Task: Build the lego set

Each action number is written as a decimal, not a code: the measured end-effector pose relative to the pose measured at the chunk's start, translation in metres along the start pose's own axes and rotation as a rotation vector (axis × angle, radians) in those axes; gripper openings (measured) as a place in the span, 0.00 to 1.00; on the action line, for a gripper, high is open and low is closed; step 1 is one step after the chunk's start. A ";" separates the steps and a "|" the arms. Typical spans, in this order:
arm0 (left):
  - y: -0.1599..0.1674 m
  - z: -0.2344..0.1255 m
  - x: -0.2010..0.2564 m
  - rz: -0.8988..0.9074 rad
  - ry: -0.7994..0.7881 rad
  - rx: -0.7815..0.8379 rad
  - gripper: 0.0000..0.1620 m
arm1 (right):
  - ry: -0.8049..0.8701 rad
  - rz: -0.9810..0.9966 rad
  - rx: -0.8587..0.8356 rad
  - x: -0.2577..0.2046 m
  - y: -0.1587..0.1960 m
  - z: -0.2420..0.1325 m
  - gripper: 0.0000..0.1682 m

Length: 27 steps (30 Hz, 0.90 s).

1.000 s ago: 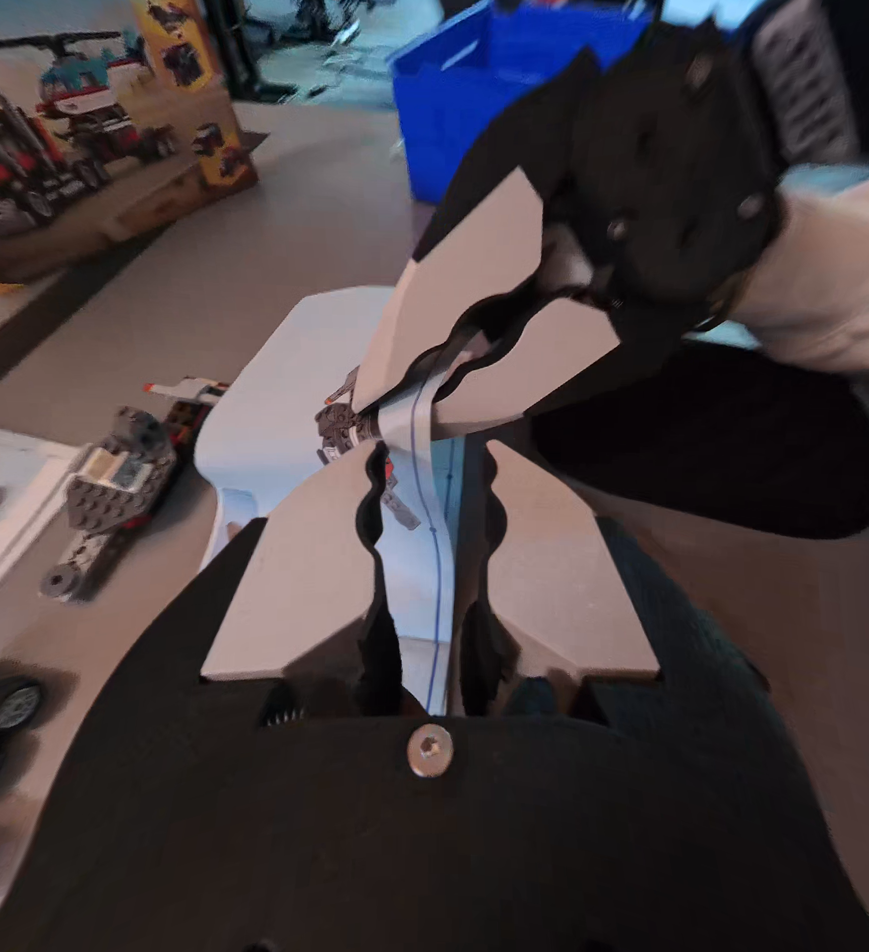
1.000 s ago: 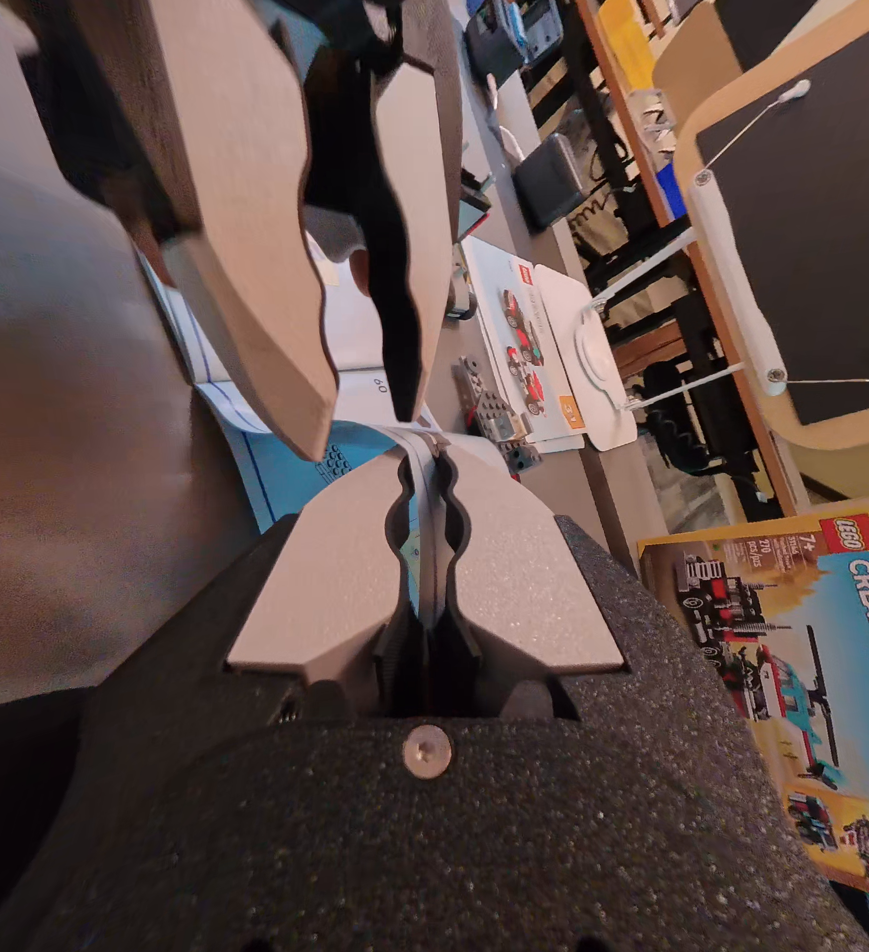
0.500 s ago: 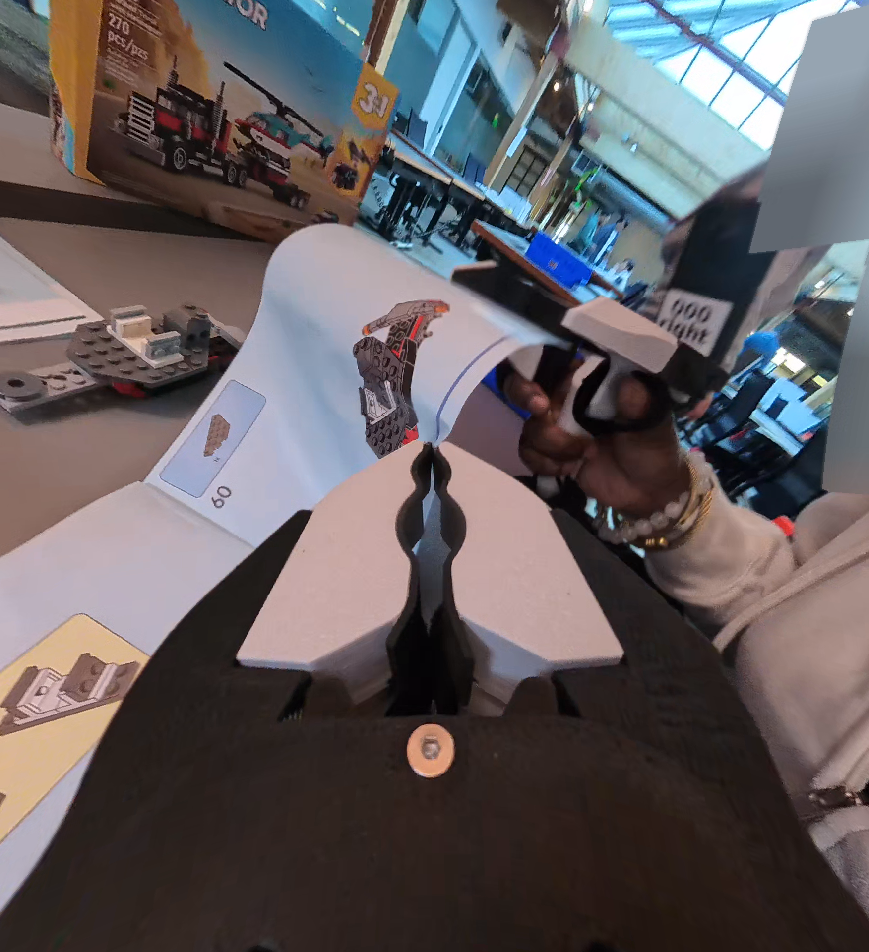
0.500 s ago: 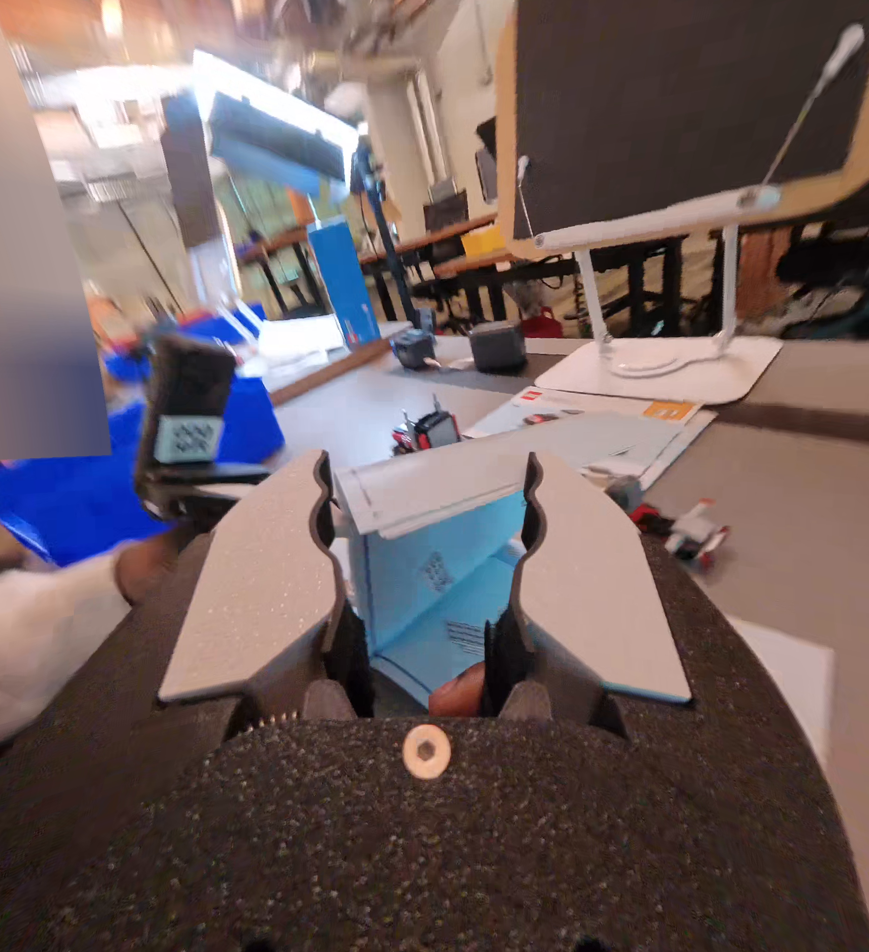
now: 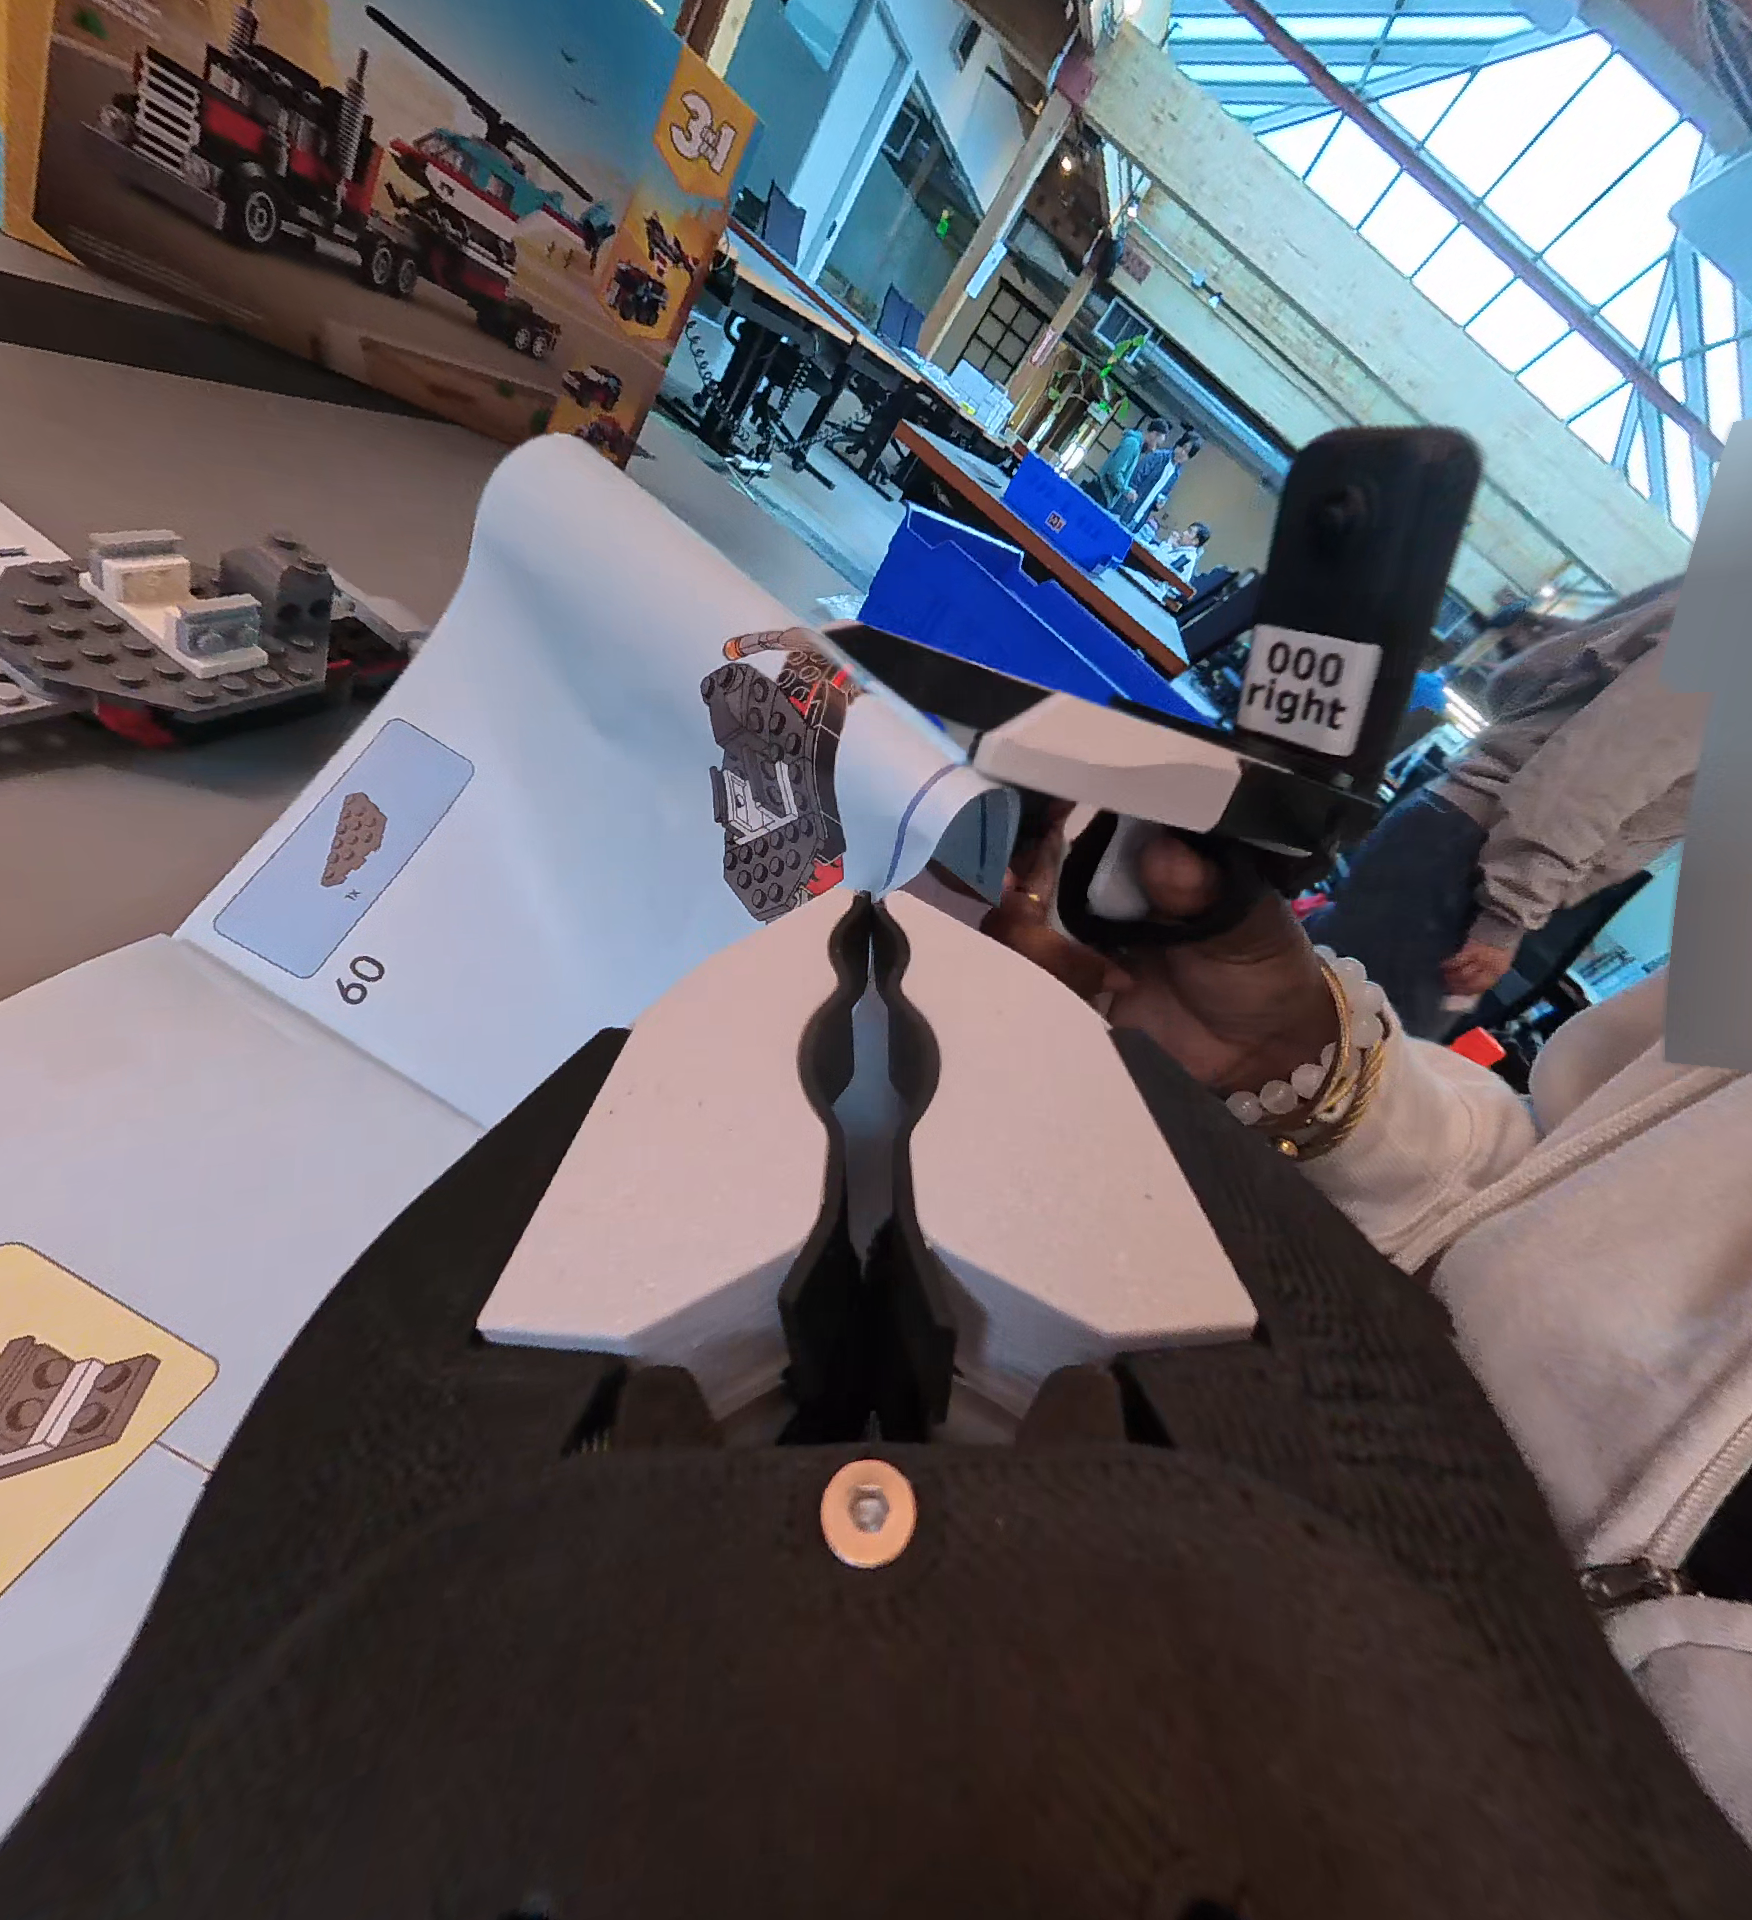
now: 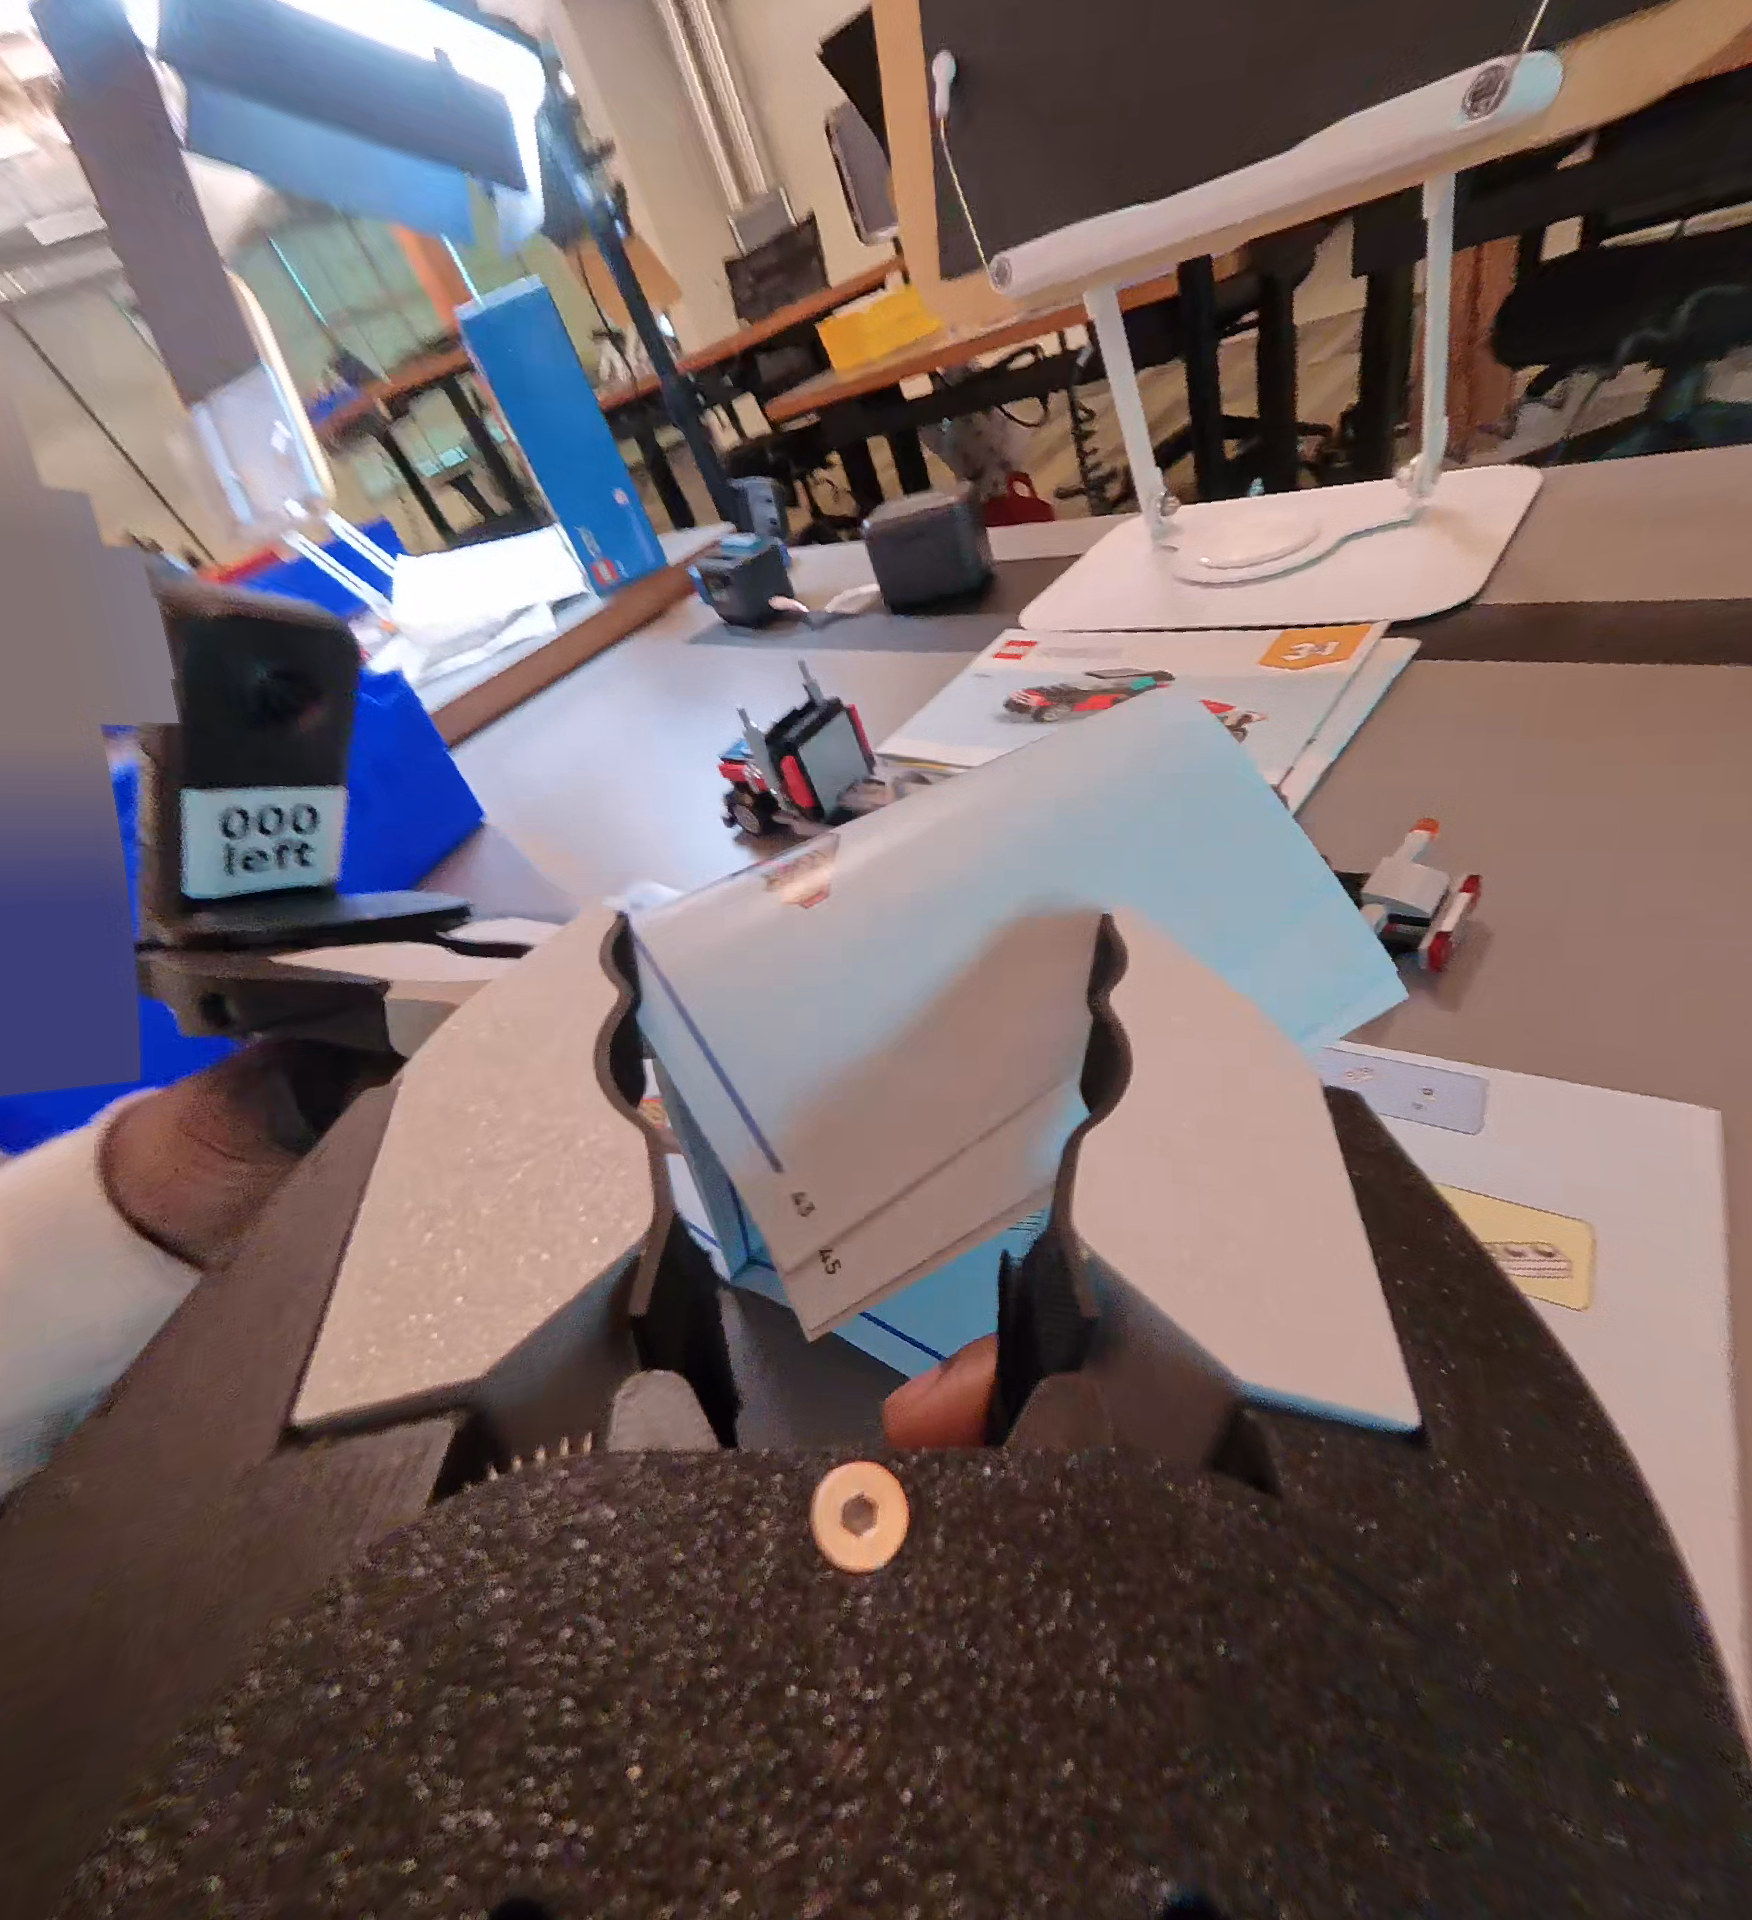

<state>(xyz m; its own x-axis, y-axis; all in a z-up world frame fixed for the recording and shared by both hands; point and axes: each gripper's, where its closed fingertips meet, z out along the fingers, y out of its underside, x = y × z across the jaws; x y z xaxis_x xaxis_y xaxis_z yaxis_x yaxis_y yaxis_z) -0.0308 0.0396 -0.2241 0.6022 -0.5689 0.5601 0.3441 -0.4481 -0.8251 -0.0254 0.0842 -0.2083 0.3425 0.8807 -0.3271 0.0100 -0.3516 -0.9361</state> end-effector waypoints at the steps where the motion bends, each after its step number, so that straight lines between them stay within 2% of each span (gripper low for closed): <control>1: 0.000 0.000 0.000 0.004 -0.005 -0.002 0.00 | 0.019 -0.042 -0.014 -0.001 0.001 0.001 0.52; 7: 0.001 0.001 -0.002 0.015 -0.014 -0.008 0.00 | 0.100 -0.190 -0.045 -0.002 0.002 0.000 0.55; 14: 0.003 0.003 -0.001 0.042 -0.022 -0.022 0.00 | 0.130 -0.142 -0.023 0.004 -0.002 -0.003 0.54; 21: 0.006 0.005 0.000 0.177 -0.079 -0.059 0.00 | 0.229 -0.063 -0.039 0.013 0.006 -0.007 0.57; 27: 0.006 0.003 0.002 0.133 -0.037 -0.053 0.00 | 0.263 -0.054 -0.100 0.019 0.020 -0.017 0.56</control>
<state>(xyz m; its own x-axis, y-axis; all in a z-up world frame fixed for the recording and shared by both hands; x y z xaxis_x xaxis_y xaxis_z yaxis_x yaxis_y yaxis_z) -0.0255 0.0379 -0.2286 0.6661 -0.6005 0.4425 0.2221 -0.4066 -0.8862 -0.0023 0.0886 -0.2309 0.5704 0.7913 -0.2200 0.1231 -0.3472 -0.9297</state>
